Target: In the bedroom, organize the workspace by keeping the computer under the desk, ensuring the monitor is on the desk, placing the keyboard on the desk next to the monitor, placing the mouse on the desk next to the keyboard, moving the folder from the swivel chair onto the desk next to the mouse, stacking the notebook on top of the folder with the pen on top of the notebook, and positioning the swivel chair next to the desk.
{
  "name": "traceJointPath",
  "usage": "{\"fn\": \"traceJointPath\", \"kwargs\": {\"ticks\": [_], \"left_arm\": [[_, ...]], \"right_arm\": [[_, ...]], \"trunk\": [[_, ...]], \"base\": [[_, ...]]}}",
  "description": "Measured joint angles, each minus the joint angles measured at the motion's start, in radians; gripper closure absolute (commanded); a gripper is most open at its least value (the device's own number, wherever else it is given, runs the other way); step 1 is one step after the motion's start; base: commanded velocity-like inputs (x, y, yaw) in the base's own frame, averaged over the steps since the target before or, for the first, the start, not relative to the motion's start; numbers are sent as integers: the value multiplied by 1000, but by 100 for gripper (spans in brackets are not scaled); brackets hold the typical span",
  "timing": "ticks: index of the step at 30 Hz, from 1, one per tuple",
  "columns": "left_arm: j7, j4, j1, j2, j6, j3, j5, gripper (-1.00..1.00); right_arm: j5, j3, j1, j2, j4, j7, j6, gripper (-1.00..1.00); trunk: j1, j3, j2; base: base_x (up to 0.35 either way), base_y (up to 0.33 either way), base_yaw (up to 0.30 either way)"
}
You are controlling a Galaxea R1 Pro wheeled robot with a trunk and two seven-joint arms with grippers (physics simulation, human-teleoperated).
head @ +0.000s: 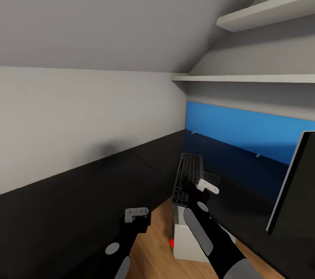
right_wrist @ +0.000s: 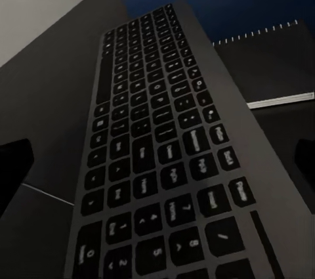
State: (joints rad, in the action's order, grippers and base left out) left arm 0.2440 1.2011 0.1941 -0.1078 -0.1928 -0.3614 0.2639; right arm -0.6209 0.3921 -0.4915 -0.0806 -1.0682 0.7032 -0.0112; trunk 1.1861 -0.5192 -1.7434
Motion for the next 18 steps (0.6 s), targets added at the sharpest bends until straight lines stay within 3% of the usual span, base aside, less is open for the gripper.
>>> {"fn": "traceJointPath", "kwargs": {"ticks": [10, 18], "left_arm": [[0, 1, 0, 1, 0, 0, 0, -100], [0, 1, 0, 1, 0, 0, 1, -100]], "right_arm": [[0, 1, 0, -1, 1, -1, 0, -100], [1, 31, 0, -1, 4, -4, 0, -100]], "trunk": [[0, 0, 0], [1, 0, 0]], "base": [[-215, -151, 0], [-282, -173, 0]]}}
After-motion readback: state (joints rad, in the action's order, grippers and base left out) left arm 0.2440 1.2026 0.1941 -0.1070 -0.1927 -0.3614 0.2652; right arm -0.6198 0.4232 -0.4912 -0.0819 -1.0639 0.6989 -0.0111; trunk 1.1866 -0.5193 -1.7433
